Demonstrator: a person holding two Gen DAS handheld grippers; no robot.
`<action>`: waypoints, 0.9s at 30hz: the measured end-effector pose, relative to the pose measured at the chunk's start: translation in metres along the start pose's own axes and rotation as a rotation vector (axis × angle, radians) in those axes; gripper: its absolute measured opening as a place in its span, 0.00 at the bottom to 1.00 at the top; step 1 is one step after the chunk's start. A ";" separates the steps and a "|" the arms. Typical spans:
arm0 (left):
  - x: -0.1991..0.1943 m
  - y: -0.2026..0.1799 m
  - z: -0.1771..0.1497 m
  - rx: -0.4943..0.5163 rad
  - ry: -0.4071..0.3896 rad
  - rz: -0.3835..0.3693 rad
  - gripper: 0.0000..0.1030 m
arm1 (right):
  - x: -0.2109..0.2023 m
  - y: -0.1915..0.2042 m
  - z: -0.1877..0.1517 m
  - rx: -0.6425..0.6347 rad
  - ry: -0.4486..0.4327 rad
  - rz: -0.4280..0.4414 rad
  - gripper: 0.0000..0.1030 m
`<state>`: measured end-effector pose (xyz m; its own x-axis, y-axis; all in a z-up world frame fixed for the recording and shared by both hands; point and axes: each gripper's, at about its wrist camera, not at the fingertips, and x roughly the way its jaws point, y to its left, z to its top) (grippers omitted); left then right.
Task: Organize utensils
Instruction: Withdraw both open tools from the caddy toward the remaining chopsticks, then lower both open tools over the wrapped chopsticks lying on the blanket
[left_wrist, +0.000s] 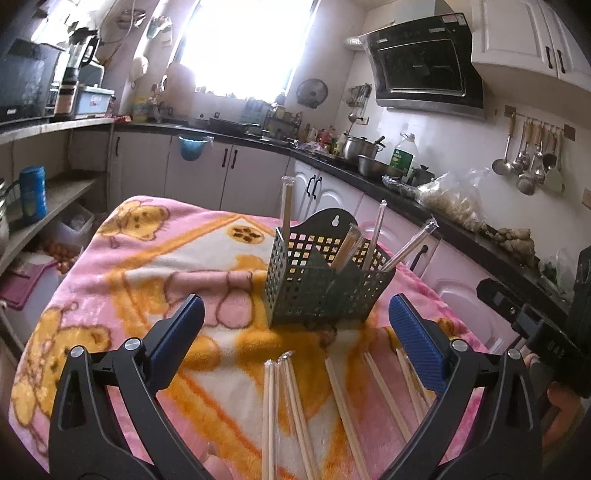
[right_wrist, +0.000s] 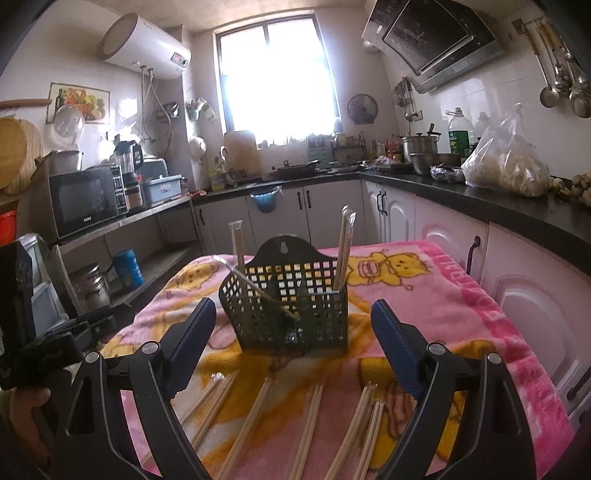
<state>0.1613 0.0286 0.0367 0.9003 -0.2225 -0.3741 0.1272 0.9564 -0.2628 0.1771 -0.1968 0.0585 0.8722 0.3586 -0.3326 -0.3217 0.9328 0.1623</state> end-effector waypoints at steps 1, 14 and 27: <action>-0.001 0.001 -0.001 0.002 0.000 0.005 0.89 | 0.000 0.002 -0.002 -0.005 0.007 0.004 0.81; -0.010 0.021 -0.026 0.001 0.050 0.060 0.89 | 0.007 0.021 -0.024 -0.034 0.105 0.045 0.81; -0.002 0.040 -0.052 -0.010 0.155 0.086 0.89 | 0.023 0.026 -0.050 -0.049 0.231 0.032 0.81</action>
<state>0.1431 0.0572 -0.0197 0.8326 -0.1670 -0.5282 0.0477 0.9716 -0.2319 0.1705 -0.1625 0.0086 0.7557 0.3814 -0.5323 -0.3703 0.9193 0.1330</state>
